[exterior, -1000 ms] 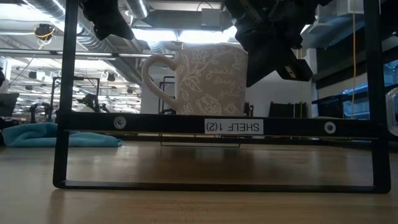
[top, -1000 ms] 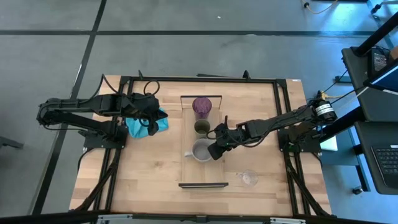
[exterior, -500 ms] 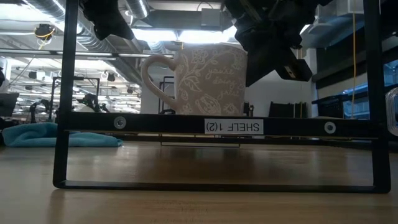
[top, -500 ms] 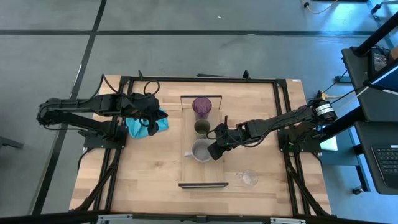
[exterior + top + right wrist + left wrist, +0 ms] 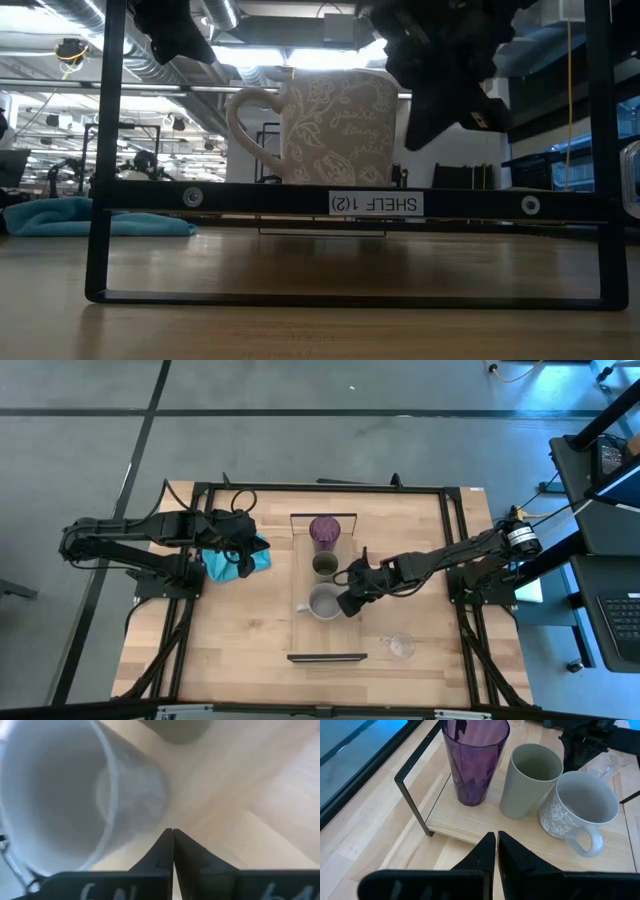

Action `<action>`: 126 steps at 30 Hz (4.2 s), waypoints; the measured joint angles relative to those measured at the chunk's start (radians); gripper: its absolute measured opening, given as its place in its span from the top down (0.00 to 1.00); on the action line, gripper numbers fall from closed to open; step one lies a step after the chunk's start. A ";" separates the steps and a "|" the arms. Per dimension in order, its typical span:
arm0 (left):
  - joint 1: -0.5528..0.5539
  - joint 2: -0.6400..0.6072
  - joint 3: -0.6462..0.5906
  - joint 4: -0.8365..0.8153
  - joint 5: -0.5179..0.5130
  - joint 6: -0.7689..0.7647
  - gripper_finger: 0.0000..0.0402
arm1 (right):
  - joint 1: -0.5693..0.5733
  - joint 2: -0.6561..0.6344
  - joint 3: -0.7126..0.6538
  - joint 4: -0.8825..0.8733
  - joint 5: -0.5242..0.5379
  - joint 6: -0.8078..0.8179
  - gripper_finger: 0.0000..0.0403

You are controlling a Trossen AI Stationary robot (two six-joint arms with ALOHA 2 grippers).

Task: Stack small to large cups/mugs on shelf
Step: Put the light gray mug on the shelf, then put the transparent mug on the shelf

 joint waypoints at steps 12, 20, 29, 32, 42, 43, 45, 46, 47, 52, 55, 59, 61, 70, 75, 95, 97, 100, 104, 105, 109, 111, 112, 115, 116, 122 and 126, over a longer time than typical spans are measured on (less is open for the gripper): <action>0.000 0.000 0.000 0.000 0.000 0.000 0.97 | -0.007 -0.011 0.041 -0.081 0.051 -0.058 0.81; 0.000 0.000 0.000 0.000 0.000 0.000 0.97 | -0.006 -0.015 0.303 -0.543 0.160 -0.189 0.82; 0.000 0.000 0.000 0.000 0.000 0.000 0.97 | 0.107 -0.016 0.395 -0.728 -0.008 -0.200 0.82; 0.000 0.000 0.000 0.000 0.000 0.002 0.97 | 0.198 -0.015 0.375 -0.740 -0.026 -0.115 0.82; 0.000 0.000 0.000 0.000 0.001 0.062 0.97 | 0.428 -0.014 0.373 -0.898 0.033 0.291 0.82; 0.000 0.000 0.000 0.000 0.001 0.063 0.97 | 0.439 -0.013 0.373 -0.898 0.037 0.316 0.82; 0.000 0.000 0.000 0.000 0.001 0.063 0.97 | 0.460 -0.012 0.364 -0.893 0.040 0.361 0.81; 0.000 0.000 0.000 0.000 0.001 0.063 0.97 | 0.470 -0.012 0.354 -0.892 0.039 0.385 0.80; 0.000 0.000 0.000 0.000 0.001 0.063 0.97 | 0.480 -0.012 0.340 -0.891 0.039 0.410 0.78; 0.000 0.000 0.000 0.000 0.001 0.055 0.97 | 0.516 -0.012 0.280 -0.833 0.028 0.524 0.68; 0.000 0.000 0.000 0.000 0.001 0.054 0.97 | 0.528 -0.011 0.246 -0.781 0.018 0.576 0.63; 0.000 0.000 0.000 0.000 0.001 0.053 0.97 | 0.537 -0.012 0.216 -0.701 0.018 0.600 0.61; 0.000 0.000 0.000 0.000 0.001 0.053 0.97 | 0.549 -0.012 0.193 -0.684 0.020 0.605 0.61; 0.000 0.000 0.000 0.000 0.001 0.050 0.97 | 0.585 -0.012 0.094 -0.563 0.018 0.743 0.62; 0.000 0.000 0.000 0.000 0.001 0.050 0.97 | 0.584 -0.012 0.072 -0.542 0.021 0.844 0.62; 0.000 0.000 0.000 0.000 0.001 0.044 0.97 | 0.584 -0.012 -0.008 -0.424 0.003 0.946 0.67; 0.000 0.000 0.000 0.000 0.001 0.044 0.97 | 0.584 -0.012 -0.008 -0.425 -0.006 0.950 0.69; 0.000 0.000 0.000 0.000 0.001 0.042 0.97 | 0.584 -0.012 -0.008 -0.429 -0.008 0.971 0.71; 0.000 0.000 0.000 0.000 0.001 0.041 0.97 | 0.584 -0.012 -0.008 -0.429 -0.009 1.003 0.69; 0.000 0.000 0.000 0.000 0.001 0.041 0.97 | 0.584 -0.012 -0.008 -0.429 -0.013 1.017 0.69; 0.000 0.000 0.000 0.000 0.001 0.041 0.97 | 0.584 -0.012 -0.008 -0.428 -0.031 1.069 0.66; 0.000 0.000 0.000 0.000 0.001 0.041 0.97 | 0.584 -0.012 -0.008 -0.425 -0.039 1.080 0.64; 0.000 0.000 0.000 0.000 0.001 0.041 0.97 | 0.584 -0.012 -0.008 -0.425 -0.041 1.083 0.63; 0.000 0.000 0.000 0.000 0.001 0.041 0.97 | 0.584 -0.012 -0.008 -0.424 -0.042 1.096 0.62; 0.000 0.000 0.000 0.000 0.001 0.041 0.97 | 0.584 -0.012 -0.008 -0.422 -0.042 1.098 0.62; 0.000 0.000 0.000 0.000 0.001 0.042 0.97 | 0.582 -0.012 -0.008 -0.404 -0.041 1.104 0.68; 0.000 0.000 0.000 0.000 0.001 0.044 0.97 | 0.582 -0.012 -0.008 -0.403 -0.041 1.105 0.76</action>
